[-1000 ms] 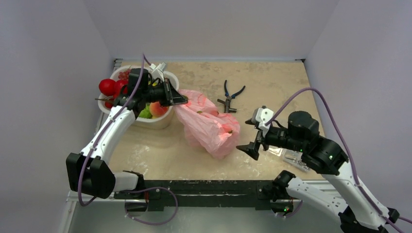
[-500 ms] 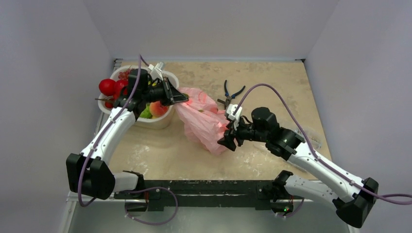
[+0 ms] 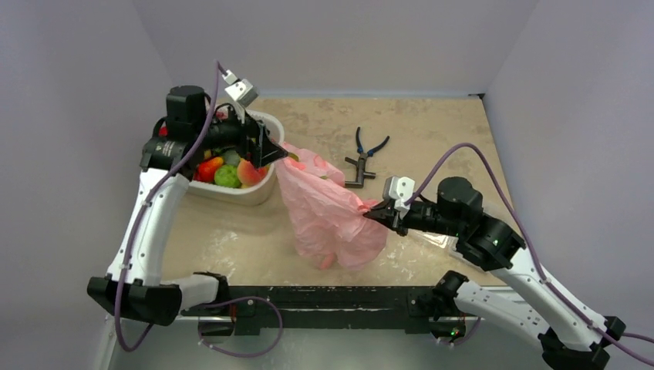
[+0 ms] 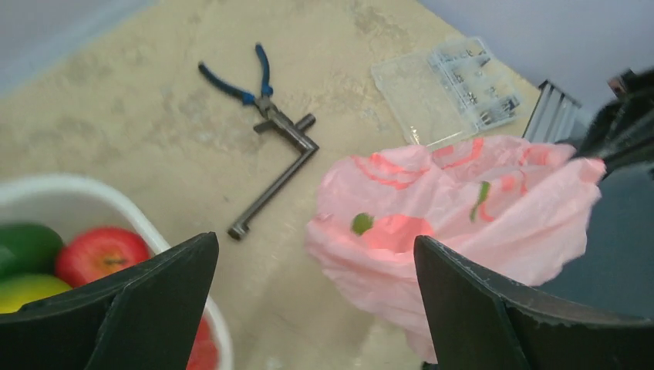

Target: Place the fake fruits into the plastic bag and tie a complex knot

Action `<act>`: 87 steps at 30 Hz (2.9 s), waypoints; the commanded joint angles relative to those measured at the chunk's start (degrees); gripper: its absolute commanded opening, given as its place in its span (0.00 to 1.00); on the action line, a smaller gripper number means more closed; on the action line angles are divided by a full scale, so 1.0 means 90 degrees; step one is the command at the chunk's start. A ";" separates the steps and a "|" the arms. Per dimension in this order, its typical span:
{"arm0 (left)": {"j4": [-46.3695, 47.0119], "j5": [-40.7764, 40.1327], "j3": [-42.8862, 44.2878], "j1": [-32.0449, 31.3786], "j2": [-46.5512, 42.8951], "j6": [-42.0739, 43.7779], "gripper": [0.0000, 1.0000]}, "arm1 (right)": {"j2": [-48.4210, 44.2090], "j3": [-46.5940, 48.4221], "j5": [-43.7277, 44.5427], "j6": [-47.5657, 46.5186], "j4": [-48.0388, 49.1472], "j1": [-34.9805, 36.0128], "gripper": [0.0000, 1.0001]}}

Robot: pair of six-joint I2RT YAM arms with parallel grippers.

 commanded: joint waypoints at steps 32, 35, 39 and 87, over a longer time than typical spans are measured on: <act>0.1370 -0.1368 -0.1289 -0.4356 -0.1375 0.2400 0.00 | -0.0020 0.0524 -0.0459 0.0491 -0.0443 -0.0067 0.92; 0.1907 -0.1177 -0.1443 -0.4308 -0.1484 0.1731 0.00 | -0.0044 0.0312 -0.0417 0.0478 -0.0242 -0.0074 0.99; 0.2325 -0.0736 -0.1476 -0.4303 -0.1543 0.1247 0.00 | 0.0131 0.0025 -0.0065 0.0760 0.0830 -0.0075 0.99; 0.0078 0.2108 0.0597 -0.2739 -0.0463 0.0790 0.00 | -0.0632 0.0234 0.0816 0.0557 -0.0447 -0.0114 0.81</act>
